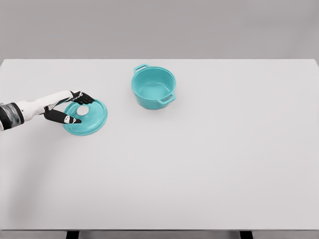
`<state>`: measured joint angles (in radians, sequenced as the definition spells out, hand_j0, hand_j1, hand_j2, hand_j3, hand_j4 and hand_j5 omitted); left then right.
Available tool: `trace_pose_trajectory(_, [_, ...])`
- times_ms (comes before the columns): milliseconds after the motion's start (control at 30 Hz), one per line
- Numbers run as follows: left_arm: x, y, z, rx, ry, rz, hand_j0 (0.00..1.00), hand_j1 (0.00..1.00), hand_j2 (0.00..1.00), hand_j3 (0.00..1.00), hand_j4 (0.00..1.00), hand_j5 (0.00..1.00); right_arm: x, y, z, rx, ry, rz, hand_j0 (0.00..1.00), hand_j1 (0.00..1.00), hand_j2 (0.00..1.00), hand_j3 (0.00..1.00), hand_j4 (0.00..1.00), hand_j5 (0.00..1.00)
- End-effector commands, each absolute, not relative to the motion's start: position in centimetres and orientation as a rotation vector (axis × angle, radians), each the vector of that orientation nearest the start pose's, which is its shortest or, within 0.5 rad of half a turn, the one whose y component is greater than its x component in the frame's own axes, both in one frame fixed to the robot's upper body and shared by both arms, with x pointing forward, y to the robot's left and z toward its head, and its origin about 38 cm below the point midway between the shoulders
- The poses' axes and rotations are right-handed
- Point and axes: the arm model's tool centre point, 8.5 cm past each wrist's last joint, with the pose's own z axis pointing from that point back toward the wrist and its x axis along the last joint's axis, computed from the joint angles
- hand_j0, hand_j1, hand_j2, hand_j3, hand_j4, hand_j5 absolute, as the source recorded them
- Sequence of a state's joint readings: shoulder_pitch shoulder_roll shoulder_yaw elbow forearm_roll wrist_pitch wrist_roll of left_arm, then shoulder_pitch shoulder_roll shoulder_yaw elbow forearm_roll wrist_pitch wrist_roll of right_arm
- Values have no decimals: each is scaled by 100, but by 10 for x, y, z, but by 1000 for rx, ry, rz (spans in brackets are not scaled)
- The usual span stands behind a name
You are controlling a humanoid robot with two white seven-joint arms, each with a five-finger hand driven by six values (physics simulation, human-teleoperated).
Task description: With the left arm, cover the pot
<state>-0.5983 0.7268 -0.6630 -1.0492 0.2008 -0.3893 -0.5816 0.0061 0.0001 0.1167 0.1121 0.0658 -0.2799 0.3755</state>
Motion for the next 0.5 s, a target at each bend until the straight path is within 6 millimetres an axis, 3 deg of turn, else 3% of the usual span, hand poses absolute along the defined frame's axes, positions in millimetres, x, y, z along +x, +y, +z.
trace_pose_trajectory(0, [456,364,127,-25,-1323,-1271,70,70,70,70,70,70,-20,-240,-253,310,-115,214,100,100,100,100,100,100])
trace_pose_trajectory(467, [455,362,119,-14,-1314,-1272,60,60,60,60,60,60,-20,-239,-253,311,-116,216,100,100,100,100,100,100])
